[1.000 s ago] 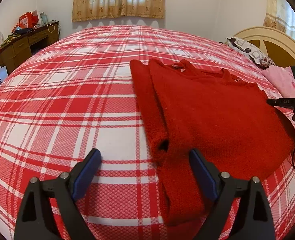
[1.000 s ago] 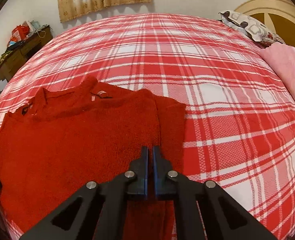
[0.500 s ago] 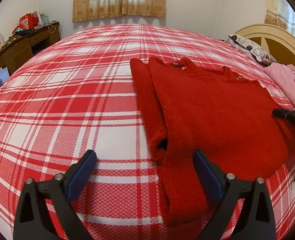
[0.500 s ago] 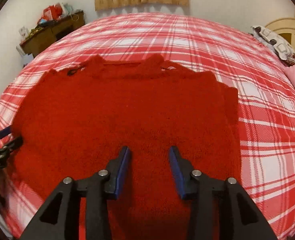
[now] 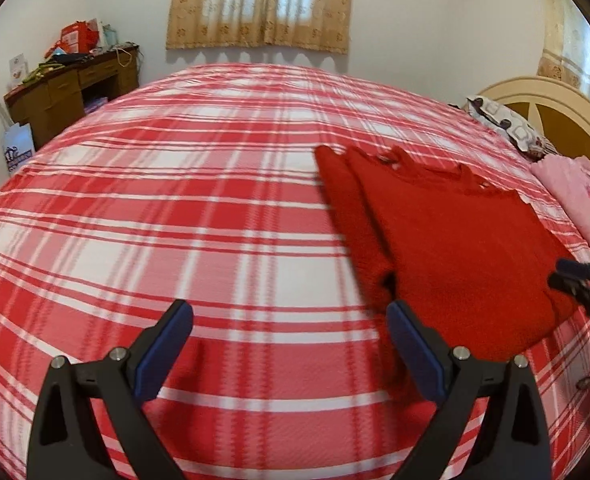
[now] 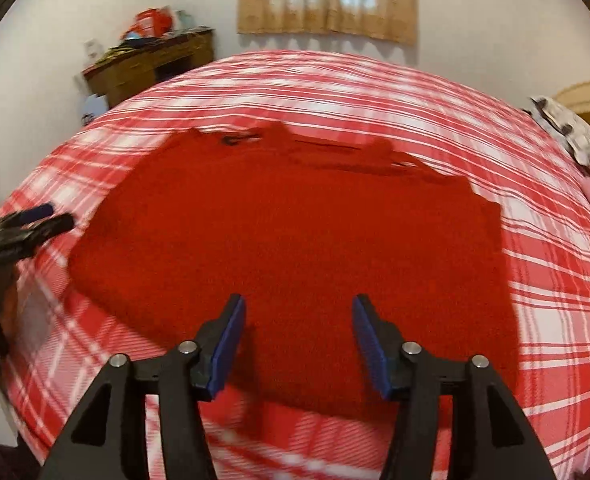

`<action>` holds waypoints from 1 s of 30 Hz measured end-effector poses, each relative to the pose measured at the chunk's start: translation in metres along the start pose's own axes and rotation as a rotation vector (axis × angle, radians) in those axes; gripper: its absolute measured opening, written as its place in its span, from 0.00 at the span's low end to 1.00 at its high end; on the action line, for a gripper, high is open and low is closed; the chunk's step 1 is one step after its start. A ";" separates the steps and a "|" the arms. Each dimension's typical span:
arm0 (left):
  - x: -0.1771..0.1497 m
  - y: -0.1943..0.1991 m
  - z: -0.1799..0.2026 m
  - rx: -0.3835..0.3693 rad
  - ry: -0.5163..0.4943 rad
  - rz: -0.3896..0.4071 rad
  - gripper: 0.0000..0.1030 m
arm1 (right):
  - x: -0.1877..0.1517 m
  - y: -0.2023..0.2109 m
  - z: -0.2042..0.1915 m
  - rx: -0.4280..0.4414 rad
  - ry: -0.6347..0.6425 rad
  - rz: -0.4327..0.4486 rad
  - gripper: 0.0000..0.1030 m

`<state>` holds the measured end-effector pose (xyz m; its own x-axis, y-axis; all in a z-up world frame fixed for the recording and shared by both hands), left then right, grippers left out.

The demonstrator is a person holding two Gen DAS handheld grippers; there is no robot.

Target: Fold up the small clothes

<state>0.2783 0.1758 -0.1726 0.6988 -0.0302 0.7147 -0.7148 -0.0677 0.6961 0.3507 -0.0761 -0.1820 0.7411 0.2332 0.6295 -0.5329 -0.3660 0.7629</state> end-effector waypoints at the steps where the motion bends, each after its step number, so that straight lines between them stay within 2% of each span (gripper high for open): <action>1: 0.000 0.000 -0.004 0.007 -0.002 0.000 0.97 | -0.003 0.001 -0.009 0.006 0.018 0.001 0.60; 5: 0.002 -0.005 -0.021 0.029 0.011 -0.003 0.97 | -0.014 0.004 -0.045 0.037 0.099 0.006 0.60; 9: 0.003 -0.008 -0.030 0.019 0.032 -0.003 0.97 | -0.024 0.003 -0.079 0.049 0.183 0.017 0.60; 17: 0.010 -0.021 -0.032 -0.127 0.097 0.006 0.97 | -0.043 -0.013 -0.123 0.046 0.283 0.000 0.60; 25: 0.038 -0.036 -0.019 -0.272 0.141 0.033 0.97 | -0.048 -0.023 -0.153 0.014 0.374 0.025 0.60; 30: 0.049 -0.050 -0.007 -0.324 0.147 0.019 0.97 | -0.046 -0.030 -0.165 -0.017 0.411 0.052 0.60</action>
<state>0.3480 0.1846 -0.1722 0.6905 0.1176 0.7137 -0.7159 0.2524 0.6510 0.2650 0.0730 -0.2092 0.4899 0.5564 0.6711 -0.5749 -0.3725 0.7285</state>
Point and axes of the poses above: each gripper's, at about its wrist camera, not at the fingertips, and y roughly against the way its jaws point, z to its right, x to its top, the point moved 8 cm from there along -y, roughly the way its jaws point, and after that the axes turned 14 degrees about -y, right-handed, at the moved point
